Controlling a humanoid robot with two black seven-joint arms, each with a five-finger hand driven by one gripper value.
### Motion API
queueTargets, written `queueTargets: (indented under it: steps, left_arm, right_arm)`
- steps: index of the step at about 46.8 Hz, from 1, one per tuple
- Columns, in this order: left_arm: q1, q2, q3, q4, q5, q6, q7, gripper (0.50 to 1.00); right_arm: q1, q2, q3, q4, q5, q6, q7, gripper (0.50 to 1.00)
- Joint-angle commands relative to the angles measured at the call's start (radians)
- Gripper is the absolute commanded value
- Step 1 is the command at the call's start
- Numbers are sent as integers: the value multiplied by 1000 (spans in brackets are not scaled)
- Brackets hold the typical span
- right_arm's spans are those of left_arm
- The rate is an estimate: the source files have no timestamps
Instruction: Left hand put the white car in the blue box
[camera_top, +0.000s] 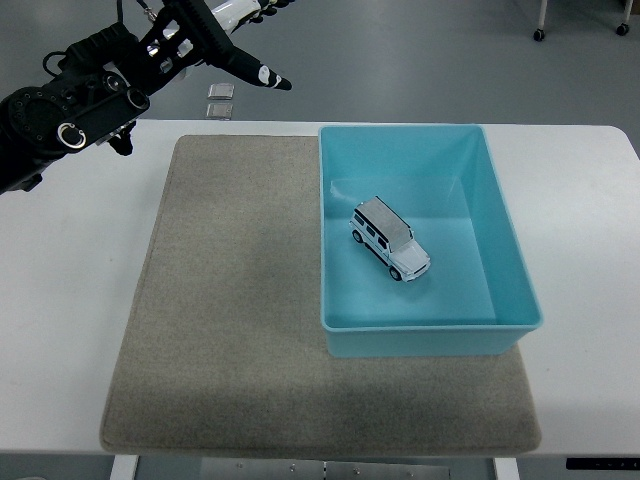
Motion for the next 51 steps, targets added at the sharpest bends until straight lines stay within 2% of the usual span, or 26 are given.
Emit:
queueTargets:
  steps: [1,17,25,31,35,43,51]
  left_arm:
    - [9,-1,1,35,-136,16,0,996]
    - [43,-10,-1,127,-666,44,21,994]
    - [43,-15,-5,150,-879,48,87,994]
    - [61,-24,-18,163,-1028,42,97,996]
    - [80,-27,-71,181,-1097,-1,95,996]
    - [149,-45,-246,221,-1092,-116,81,996]
    - [193,-49,-351,235,-1089,-272,80,996]
  right_arm:
    - [0,0,0,0,-1,0,0,936]
    - [1,0,0,0,1,0,0,936]
    - [0,0,0,0,1,0,0,936]
    - [1,0,0,0,1,0,0,936]
    - [0,0,0,0,1,0,0,936]
    - [0,0,0,0,1,0,0,936]
    - [0,0,0,0,1,0,0,936]
